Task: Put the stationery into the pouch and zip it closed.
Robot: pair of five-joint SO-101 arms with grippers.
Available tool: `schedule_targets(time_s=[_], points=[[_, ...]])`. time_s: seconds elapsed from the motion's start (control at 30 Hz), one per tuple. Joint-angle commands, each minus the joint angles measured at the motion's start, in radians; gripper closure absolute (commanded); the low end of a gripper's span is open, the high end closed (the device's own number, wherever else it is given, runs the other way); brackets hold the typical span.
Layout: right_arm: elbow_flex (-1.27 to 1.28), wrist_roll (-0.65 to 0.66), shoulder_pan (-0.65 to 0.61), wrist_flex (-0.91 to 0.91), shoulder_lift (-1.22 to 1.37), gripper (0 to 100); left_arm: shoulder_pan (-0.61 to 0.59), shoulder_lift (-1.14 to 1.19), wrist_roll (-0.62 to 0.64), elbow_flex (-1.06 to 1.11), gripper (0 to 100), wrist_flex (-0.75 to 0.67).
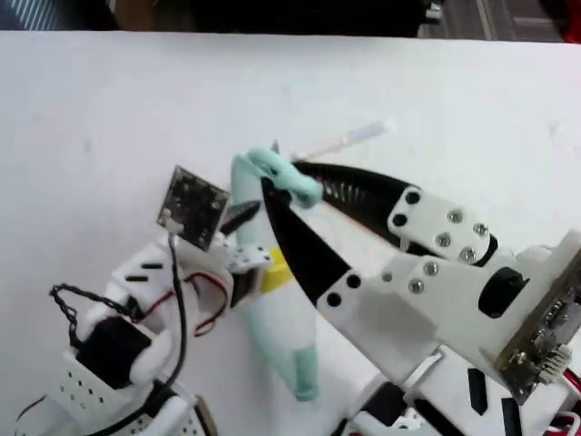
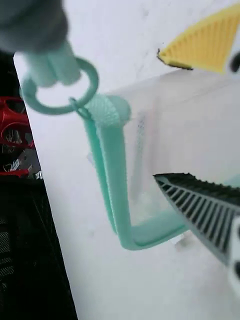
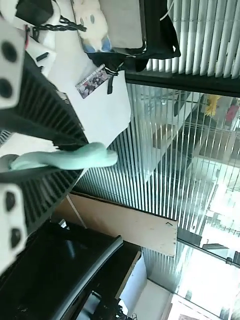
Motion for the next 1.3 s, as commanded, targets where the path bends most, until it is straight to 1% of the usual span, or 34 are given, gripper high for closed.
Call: schedule_targets(time_s=[0.0, 0.13, 0.2, 0.3, 0.47, 0.6, 0.67, 0.8, 0.97, 1.07, 1.2, 1.27], points=[[-0.006, -0.005, -0.007, 0.010, -0.013, 98.2, -0.090, -0.005, -0.002, -0.009, 67, 0.071], [-0.006, -0.002, -0.005, 0.012, -0.012, 98.2, -0.197, -0.108, -0.005, -0.009, 67, 0.152], [-0.006, -0.002, -0.005, 0.008, -0.012, 98.2, -0.229, -0.193, -0.060, -0.006, 67, 0.187], [-0.005, -0.002, -0.005, -0.018, -0.010, 98.2, -0.237, -0.341, -0.132, -0.005, 67, 0.262], [-0.005, -0.002, -0.005, -0.042, -0.010, 98.2, -0.237, -0.550, -0.146, 0.002, 67, 0.371], [-0.006, -0.002, -0.004, -0.042, -0.013, 98.2, -0.252, -0.615, -0.232, 0.078, 67, 0.390], [-0.006, -0.002, 0.007, -0.041, -0.016, 98.2, -0.303, -0.616, -0.242, 0.103, 67, 0.384], [-0.006, -0.003, 0.068, -0.041, -0.016, 98.2, -0.389, -0.616, -0.249, 0.103, 67, 0.382], [-0.014, -0.009, 0.070, -0.035, -0.024, 98.2, -0.410, -0.616, -0.250, 0.150, 67, 0.301], [-0.008, -0.009, 0.065, -0.025, -0.045, 98.2, -0.440, -0.616, -0.250, 0.242, 67, 0.196], [-0.006, -0.002, -0.056, 0.001, -0.065, 98.1, -0.429, -0.615, -0.242, 0.385, 67, 0.009], [-0.006, -0.002, -0.094, -0.001, -0.062, 98.1, -0.383, -0.615, -0.241, 0.436, 67, -0.071]])
